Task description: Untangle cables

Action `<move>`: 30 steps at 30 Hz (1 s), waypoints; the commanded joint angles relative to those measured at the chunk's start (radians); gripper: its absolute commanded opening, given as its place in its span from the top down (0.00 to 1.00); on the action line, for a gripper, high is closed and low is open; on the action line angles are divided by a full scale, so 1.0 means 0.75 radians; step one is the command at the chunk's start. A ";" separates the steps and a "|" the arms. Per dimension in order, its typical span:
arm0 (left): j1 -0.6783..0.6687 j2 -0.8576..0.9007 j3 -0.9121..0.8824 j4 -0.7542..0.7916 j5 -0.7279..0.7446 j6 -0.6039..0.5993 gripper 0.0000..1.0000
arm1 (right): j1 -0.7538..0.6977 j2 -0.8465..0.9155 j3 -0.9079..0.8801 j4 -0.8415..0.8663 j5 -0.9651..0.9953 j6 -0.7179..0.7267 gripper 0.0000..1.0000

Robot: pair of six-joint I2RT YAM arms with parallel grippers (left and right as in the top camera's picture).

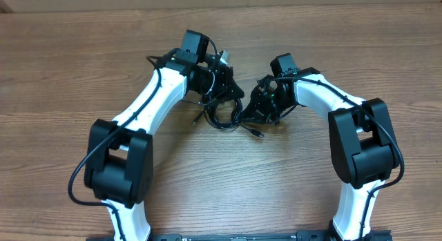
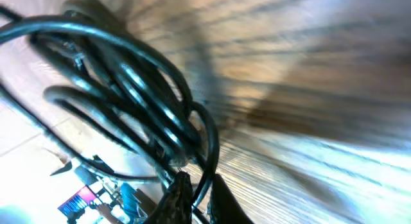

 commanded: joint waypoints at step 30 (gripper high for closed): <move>0.009 0.339 -0.007 -0.265 -0.223 0.262 0.96 | 0.073 -0.046 0.050 0.082 -0.077 0.076 0.82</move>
